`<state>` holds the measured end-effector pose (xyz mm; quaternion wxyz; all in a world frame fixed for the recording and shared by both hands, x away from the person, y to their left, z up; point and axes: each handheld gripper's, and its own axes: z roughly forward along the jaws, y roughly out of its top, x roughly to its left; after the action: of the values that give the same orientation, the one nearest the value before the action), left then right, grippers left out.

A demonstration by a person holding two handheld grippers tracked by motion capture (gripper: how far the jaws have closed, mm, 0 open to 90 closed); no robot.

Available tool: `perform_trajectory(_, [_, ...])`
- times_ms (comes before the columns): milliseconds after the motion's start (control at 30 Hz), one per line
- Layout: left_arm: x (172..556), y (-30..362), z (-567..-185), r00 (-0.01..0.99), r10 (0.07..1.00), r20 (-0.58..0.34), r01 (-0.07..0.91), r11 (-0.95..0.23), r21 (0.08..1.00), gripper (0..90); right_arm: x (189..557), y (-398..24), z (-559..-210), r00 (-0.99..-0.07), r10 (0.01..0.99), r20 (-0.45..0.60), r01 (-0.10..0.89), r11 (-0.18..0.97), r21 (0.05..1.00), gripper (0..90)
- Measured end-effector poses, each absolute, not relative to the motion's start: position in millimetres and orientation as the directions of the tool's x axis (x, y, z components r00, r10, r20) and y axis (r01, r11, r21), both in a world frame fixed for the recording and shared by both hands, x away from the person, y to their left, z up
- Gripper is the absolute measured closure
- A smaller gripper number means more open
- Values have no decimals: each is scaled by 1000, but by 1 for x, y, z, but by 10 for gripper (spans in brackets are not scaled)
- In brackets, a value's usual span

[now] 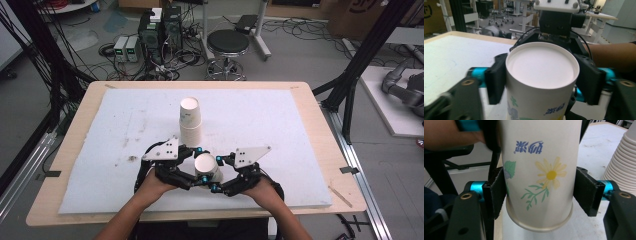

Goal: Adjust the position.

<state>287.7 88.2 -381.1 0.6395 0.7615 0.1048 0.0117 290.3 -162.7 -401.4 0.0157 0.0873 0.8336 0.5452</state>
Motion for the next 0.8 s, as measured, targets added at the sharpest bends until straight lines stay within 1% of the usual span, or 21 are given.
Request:
perform_trajectory(33, [287, 88, -381, 976, 181, -118, 150, -172, 974, 197, 290, -163, -400, -985, 159, 67, 126, 395, 910, 329])
perform_trajectory(67, [287, 88, -380, 976, 183, -118, 151, -179, 972, 166, 290, -163, -400, -986, 155, 61, 119, 403, 907, 329])
perform_trajectory(200, [288, 92, -379, 972, 191, -133, 170, -191, 967, 160, 291, -165, -396, -987, 154, 53, 116, 437, 892, 329])
perform_trajectory(533, [289, 96, -369, 977, 184, -110, 161, -291, 943, 160, 293, -164, -390, -990, 140, 5, 80, 536, 841, 329])
perform_trajectory(800, [290, 94, -363, 981, 175, -80, 141, -371, 918, 161, 297, -157, -379, -992, 118, -50, 38, 646, 763, 328])
